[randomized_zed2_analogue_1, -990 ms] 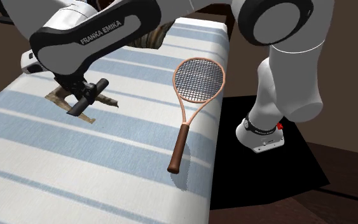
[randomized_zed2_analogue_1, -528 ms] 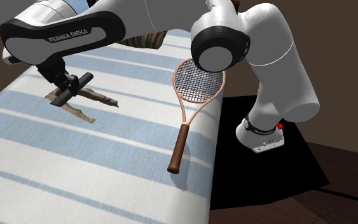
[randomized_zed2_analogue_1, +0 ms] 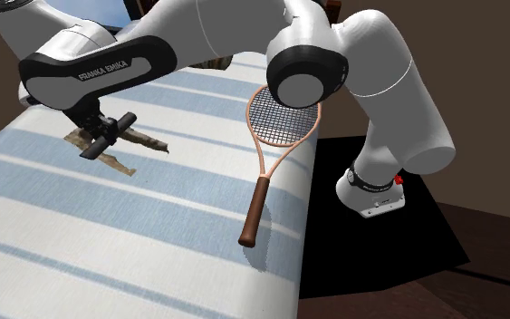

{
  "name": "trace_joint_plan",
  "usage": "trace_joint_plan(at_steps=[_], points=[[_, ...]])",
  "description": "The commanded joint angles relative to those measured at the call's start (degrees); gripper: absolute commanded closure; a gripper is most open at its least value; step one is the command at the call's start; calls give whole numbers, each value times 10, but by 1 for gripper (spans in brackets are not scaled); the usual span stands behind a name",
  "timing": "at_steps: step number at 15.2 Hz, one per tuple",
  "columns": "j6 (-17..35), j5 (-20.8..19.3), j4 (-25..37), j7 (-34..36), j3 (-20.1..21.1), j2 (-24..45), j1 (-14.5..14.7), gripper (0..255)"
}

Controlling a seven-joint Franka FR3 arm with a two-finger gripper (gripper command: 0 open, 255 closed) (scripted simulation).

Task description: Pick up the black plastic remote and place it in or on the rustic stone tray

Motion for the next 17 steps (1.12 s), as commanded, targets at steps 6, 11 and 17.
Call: trace_joint_plan(at_steps=[6, 11, 17], points=[[24, 1, -20, 0, 1, 4, 2, 255], [24, 1, -19, 0, 1, 4, 2, 0], [9, 0, -12, 1, 0, -3, 2, 0]])
